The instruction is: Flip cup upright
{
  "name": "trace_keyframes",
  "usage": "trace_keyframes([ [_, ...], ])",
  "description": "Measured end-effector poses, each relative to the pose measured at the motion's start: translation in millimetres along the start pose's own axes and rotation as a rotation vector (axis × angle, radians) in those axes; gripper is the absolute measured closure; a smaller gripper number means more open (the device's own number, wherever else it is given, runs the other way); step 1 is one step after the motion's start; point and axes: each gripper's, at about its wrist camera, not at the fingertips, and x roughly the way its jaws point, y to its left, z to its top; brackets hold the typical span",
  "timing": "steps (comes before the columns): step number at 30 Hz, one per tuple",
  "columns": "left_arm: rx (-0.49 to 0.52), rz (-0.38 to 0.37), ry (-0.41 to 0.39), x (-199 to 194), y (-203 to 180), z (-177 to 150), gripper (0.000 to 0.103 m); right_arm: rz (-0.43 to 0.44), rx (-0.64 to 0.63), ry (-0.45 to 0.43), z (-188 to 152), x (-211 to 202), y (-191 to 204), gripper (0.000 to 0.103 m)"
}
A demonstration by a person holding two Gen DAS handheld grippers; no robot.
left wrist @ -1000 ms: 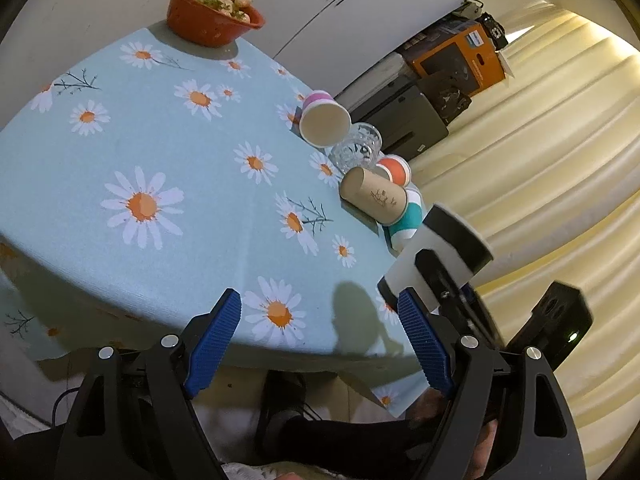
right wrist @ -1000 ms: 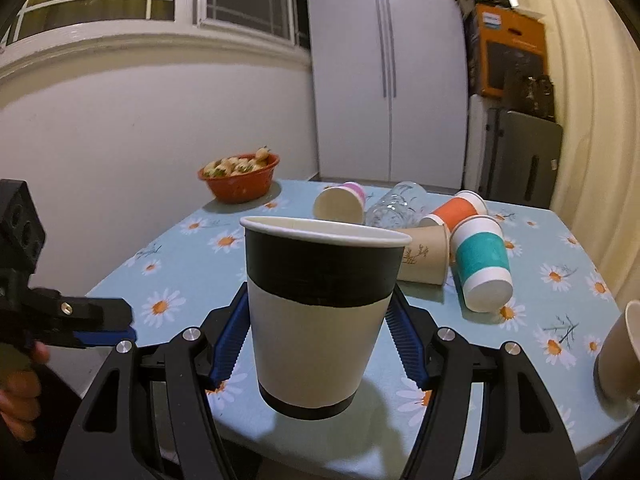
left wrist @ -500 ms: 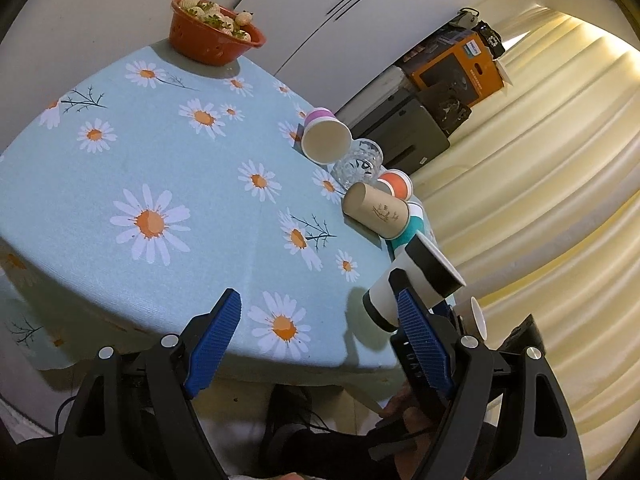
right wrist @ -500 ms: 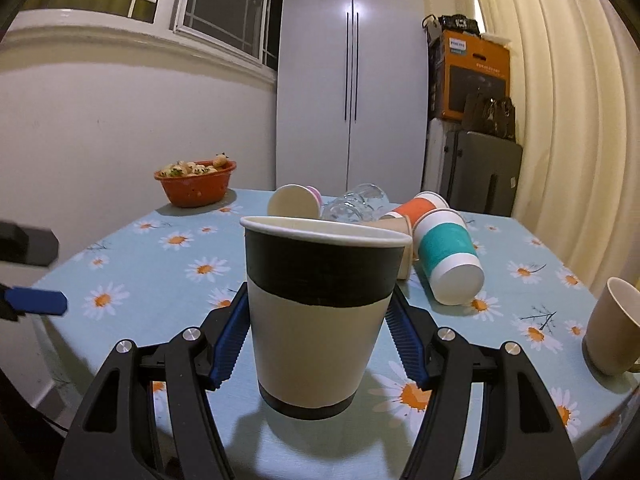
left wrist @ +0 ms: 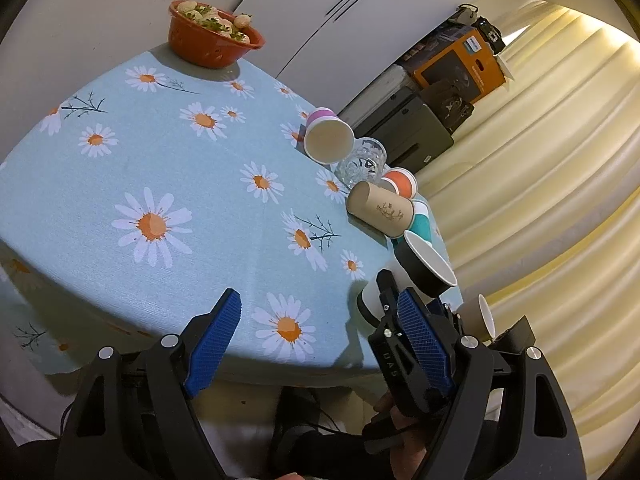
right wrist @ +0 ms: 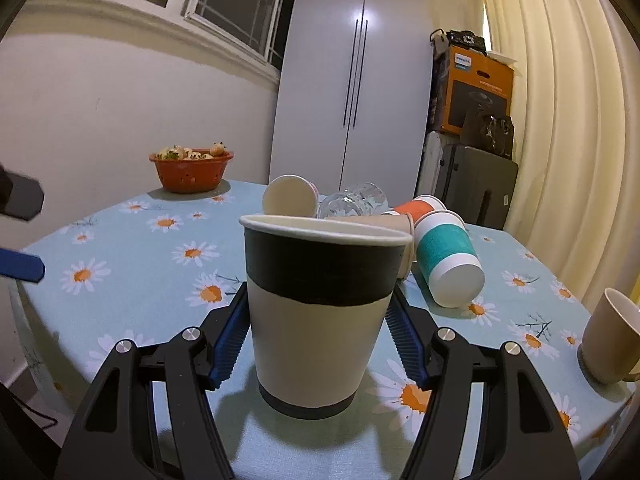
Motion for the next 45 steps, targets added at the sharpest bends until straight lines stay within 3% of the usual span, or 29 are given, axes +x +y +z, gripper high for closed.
trace_keyframes([
  [9,0.003,0.005,-0.006,0,1,0,0.024,0.009,0.005,0.020,-5,0,1,0.038],
  [10,0.004,0.004,-0.006,0,1,0,0.024,0.007,0.006,0.017,-4,-1,1,0.035],
  [12,0.006,0.006,-0.006,0,1,0,0.024,-0.001,0.014,0.007,-2,-5,0,0.019],
  [20,0.017,0.016,-0.015,-2,0,1,0.024,0.030,0.042,-0.002,8,-18,-1,0.005],
  [27,0.030,0.030,-0.033,-6,-2,1,0.024,0.054,0.037,0.007,19,-45,-7,0.005],
  [32,0.034,-0.006,-0.033,-11,-3,-1,0.024,0.047,0.047,-0.005,32,-71,-16,0.005],
  [40,0.098,-0.030,-0.017,-14,-18,-11,0.009,0.055,0.053,0.011,45,-109,-35,0.005],
  [45,0.146,-0.023,-0.022,-17,-28,-17,0.007,0.044,-0.002,-0.013,55,-137,-43,0.005],
])
